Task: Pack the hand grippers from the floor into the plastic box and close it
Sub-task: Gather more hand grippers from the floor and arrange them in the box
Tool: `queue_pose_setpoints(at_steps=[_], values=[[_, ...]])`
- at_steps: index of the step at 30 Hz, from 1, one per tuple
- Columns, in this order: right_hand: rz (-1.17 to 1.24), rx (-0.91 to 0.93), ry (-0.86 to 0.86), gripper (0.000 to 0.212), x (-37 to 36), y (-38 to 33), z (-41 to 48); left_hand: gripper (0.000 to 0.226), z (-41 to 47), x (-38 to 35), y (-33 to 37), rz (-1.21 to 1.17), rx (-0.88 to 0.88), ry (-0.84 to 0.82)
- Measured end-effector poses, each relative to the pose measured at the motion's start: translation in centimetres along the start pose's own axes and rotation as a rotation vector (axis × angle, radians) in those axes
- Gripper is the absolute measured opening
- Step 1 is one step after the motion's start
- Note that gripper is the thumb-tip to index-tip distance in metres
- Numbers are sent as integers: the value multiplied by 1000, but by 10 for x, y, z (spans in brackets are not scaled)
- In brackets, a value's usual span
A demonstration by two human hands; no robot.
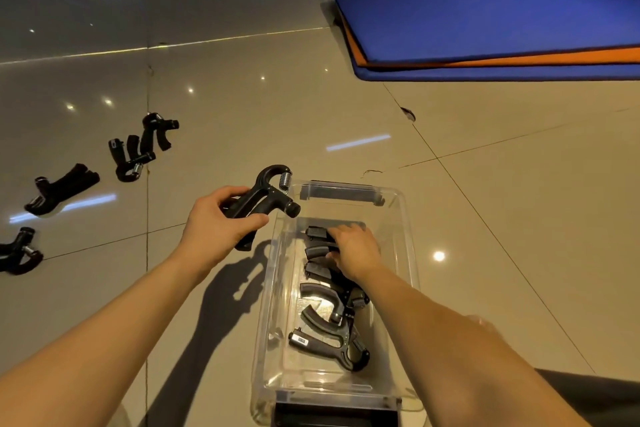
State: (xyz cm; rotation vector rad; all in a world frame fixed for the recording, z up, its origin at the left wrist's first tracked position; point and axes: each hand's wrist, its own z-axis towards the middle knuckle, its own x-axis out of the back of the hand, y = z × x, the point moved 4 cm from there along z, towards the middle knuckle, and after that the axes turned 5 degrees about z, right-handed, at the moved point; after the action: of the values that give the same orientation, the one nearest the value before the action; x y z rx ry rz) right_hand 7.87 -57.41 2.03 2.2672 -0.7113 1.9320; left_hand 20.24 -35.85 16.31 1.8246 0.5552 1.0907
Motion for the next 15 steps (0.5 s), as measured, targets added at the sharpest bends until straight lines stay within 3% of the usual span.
queue_pose_setpoints(at_steps=[7,15], values=[[-100,-7,-11,44,-13,0,-1,56,1,-3,5,-7,-21,-3],[44,-68,-9,46,-12,2,-3,55,-5,3,-3,-22,-8,-2]])
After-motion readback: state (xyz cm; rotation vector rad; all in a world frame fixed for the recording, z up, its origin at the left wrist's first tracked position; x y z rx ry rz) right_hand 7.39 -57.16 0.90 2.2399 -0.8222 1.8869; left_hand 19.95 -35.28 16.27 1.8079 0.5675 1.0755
